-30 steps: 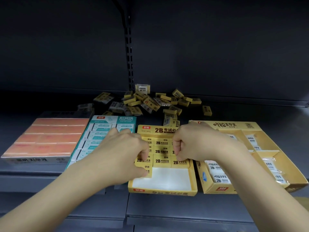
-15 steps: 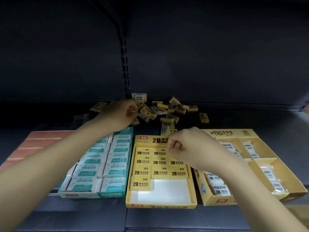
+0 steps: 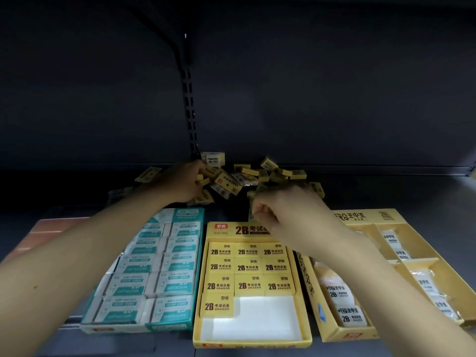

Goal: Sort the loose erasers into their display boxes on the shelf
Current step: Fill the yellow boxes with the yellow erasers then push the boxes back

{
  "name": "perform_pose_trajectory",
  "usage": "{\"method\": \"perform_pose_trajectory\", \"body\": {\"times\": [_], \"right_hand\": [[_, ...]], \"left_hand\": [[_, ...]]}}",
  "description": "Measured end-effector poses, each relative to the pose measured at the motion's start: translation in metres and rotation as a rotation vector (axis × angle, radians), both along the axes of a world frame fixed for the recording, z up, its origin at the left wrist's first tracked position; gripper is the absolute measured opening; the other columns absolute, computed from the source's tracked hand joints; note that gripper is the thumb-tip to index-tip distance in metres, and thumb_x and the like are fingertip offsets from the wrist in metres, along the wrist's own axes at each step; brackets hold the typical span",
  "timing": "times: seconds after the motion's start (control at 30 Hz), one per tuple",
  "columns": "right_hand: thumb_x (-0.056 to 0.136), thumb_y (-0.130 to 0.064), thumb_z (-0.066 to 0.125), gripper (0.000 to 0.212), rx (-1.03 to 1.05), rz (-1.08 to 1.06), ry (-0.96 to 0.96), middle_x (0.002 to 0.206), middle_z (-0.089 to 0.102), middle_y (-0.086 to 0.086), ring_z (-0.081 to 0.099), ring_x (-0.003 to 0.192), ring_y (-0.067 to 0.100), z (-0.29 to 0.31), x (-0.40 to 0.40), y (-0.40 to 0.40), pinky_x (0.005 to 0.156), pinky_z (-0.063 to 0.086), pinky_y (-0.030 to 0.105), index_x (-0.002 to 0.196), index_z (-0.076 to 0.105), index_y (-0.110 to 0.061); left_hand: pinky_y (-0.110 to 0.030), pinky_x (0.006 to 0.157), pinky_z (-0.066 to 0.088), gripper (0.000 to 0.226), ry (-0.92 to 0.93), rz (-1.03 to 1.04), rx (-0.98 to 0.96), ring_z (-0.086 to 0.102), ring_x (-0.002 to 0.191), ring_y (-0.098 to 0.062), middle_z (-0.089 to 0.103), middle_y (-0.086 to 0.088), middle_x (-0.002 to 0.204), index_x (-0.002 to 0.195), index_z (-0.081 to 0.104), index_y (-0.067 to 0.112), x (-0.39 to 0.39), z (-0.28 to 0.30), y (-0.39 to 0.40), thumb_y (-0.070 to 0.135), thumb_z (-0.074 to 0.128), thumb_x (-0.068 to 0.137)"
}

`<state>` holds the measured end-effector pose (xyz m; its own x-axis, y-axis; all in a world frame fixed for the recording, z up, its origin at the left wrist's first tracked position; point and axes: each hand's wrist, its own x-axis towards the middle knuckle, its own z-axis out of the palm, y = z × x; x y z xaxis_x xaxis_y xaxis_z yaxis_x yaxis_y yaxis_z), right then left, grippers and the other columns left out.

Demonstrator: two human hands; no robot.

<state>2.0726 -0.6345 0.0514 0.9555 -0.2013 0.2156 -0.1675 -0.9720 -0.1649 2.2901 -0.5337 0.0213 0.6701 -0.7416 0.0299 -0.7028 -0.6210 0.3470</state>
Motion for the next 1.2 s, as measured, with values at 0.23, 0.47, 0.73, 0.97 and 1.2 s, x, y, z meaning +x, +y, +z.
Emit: {"method": "perform_pose_trajectory", "body": {"times": [0.23, 0.47, 0.73, 0.97, 1.2], "right_hand": [[0.095, -0.035, 0.046, 0.041, -0.260, 0.057, -0.004, 0.141, 0.037, -0.004, 0.027, 0.131, 0.020, 0.000, 0.063, -0.018, 0.105, 0.027, 0.038, 0.134, 0.042, -0.023], [0.089, -0.024, 0.056, 0.071, -0.543, 0.143, 0.146, 0.155, 0.014, 0.004, 0.015, 0.139, 0.025, -0.007, 0.116, -0.027, 0.107, 0.025, 0.040, 0.149, 0.018, -0.025], [0.088, -0.014, 0.053, 0.070, -0.721, 0.269, 0.197, 0.147, 0.029, -0.001, 0.027, 0.132, 0.022, -0.011, 0.167, -0.018, 0.102, 0.028, 0.035, 0.148, 0.018, -0.024], [0.094, -0.030, 0.049, 0.038, -0.518, 0.194, 0.227, 0.136, 0.040, 0.010, 0.041, 0.126, 0.031, -0.025, 0.181, -0.019, 0.102, 0.038, 0.036, 0.128, 0.051, -0.016], [0.088, -0.005, 0.054, 0.039, -0.303, 0.130, 0.148, 0.132, 0.037, 0.017, 0.051, 0.114, 0.035, -0.024, 0.167, -0.013, 0.093, 0.040, 0.033, 0.127, 0.049, -0.006]], "left_hand": [[-0.019, 0.078, 0.036, 0.032, -0.130, -0.033, -0.171, 0.056, 0.108, -0.020, 0.060, -0.007, 0.120, 0.123, 0.056, 0.015, 0.001, 0.009, 0.020, 0.010, 0.053, 0.092], [-0.023, 0.078, 0.043, 0.024, -0.268, -0.101, -0.296, 0.059, 0.088, -0.020, 0.055, 0.000, 0.097, 0.100, 0.069, 0.006, 0.004, 0.024, 0.079, -0.006, 0.057, 0.083], [-0.035, 0.075, 0.047, 0.024, -0.404, -0.039, -0.218, 0.062, 0.083, -0.029, 0.067, -0.005, 0.089, 0.093, 0.066, 0.011, -0.015, 0.034, 0.132, 0.012, 0.055, 0.072], [-0.030, 0.070, 0.043, 0.026, -0.407, -0.002, -0.202, 0.062, 0.081, -0.031, 0.067, -0.005, 0.088, 0.100, 0.064, 0.012, -0.031, 0.032, 0.140, 0.022, 0.050, 0.080], [-0.037, 0.089, 0.050, 0.040, -0.266, -0.067, -0.343, 0.058, 0.108, -0.025, 0.058, -0.008, 0.120, 0.129, 0.055, 0.013, -0.036, 0.023, 0.120, 0.014, 0.045, 0.090]]}}
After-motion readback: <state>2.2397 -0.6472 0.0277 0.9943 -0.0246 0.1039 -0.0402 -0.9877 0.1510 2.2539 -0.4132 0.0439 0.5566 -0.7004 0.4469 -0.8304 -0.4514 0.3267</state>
